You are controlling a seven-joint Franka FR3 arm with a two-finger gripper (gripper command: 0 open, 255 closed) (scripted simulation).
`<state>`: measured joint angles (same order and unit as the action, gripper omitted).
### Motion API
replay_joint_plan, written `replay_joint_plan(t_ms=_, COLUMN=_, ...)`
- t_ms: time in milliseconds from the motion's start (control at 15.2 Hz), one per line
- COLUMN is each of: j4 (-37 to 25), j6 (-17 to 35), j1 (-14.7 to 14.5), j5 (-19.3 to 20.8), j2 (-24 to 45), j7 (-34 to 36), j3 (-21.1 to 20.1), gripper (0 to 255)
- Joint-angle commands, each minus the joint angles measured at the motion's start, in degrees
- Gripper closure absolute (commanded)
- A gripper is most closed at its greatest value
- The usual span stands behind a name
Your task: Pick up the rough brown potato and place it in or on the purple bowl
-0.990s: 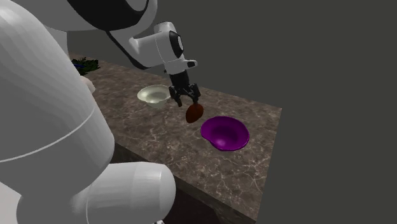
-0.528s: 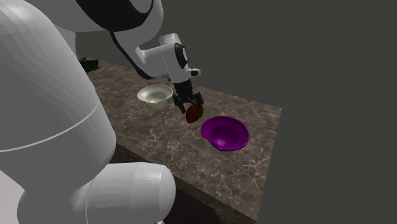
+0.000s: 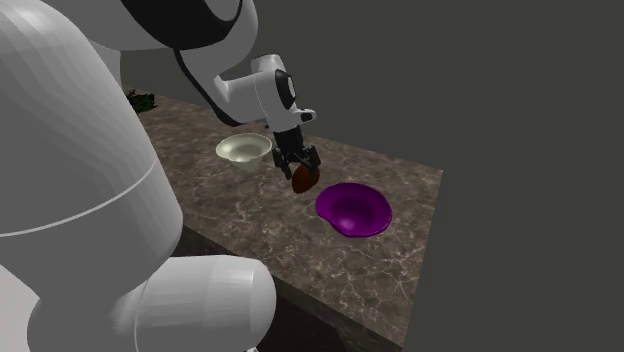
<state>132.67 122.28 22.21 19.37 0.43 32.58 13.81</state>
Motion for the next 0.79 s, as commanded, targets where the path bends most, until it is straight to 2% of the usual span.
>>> replay_joint_plan(t_ms=0, j4=0.0, j6=0.0, j1=0.0, j5=0.0, j2=0.0, j7=0.0, j3=0.0, gripper=255)
replay_joint_plan(t_ms=594, j4=0.0, j6=0.0, j1=0.0, j5=0.0, j2=0.0, j7=0.0, j3=0.0, gripper=255)
replay_joint_plan(t_ms=726, j4=-0.5, j6=-1.5, j1=-0.1, j5=-0.1, j2=-1.0, j7=-0.3, j3=-0.1, gripper=255)
